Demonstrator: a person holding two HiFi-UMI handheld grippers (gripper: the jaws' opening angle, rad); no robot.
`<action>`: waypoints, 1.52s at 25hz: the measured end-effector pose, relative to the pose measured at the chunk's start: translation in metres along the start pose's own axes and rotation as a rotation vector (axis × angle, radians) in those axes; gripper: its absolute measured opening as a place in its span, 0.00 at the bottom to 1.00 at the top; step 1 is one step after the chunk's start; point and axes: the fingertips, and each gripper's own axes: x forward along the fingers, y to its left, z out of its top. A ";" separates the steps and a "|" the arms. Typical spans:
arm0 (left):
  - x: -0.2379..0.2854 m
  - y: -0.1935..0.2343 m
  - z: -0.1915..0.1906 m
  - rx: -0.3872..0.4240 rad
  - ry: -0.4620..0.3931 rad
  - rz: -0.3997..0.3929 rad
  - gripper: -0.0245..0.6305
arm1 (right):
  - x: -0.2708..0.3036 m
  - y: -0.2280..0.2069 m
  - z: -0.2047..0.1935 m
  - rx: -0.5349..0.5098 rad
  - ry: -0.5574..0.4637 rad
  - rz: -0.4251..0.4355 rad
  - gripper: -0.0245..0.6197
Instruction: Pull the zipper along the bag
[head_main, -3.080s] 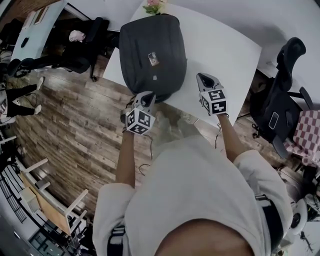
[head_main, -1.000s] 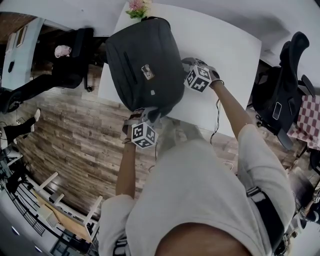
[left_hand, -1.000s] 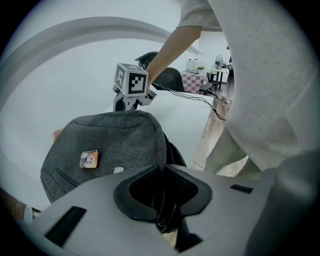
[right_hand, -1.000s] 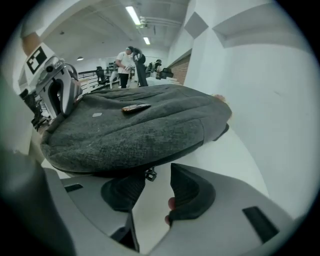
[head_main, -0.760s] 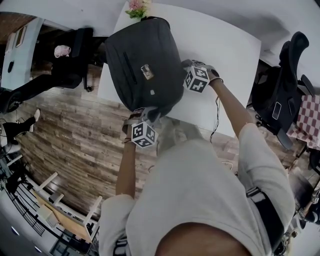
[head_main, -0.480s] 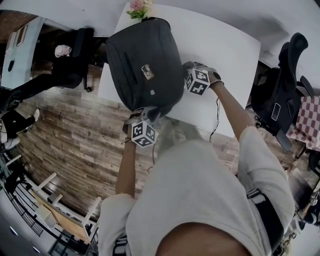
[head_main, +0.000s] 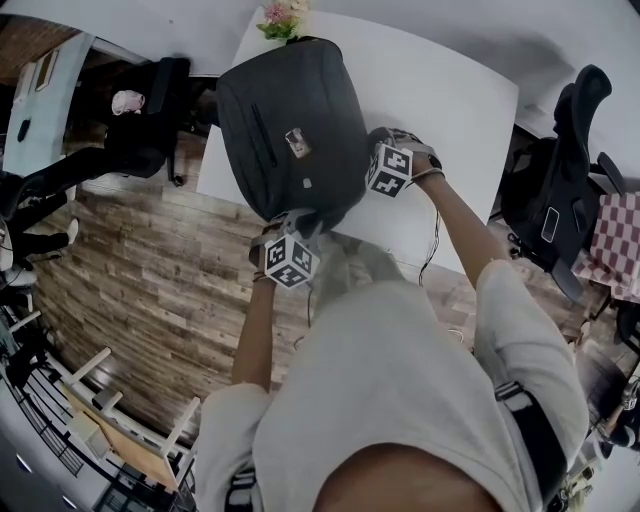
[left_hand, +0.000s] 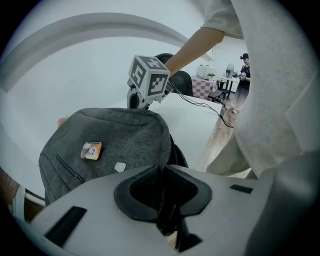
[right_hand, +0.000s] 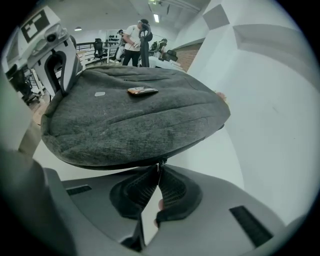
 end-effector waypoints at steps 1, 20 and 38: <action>0.000 0.000 0.000 -0.009 -0.003 0.002 0.14 | -0.001 0.003 -0.001 -0.005 0.013 -0.004 0.07; 0.014 -0.004 0.024 -0.106 -0.047 0.012 0.14 | -0.038 0.093 -0.029 0.161 0.099 0.005 0.07; 0.032 -0.016 0.058 -0.161 -0.075 0.015 0.13 | -0.064 0.135 -0.032 0.501 0.131 0.003 0.07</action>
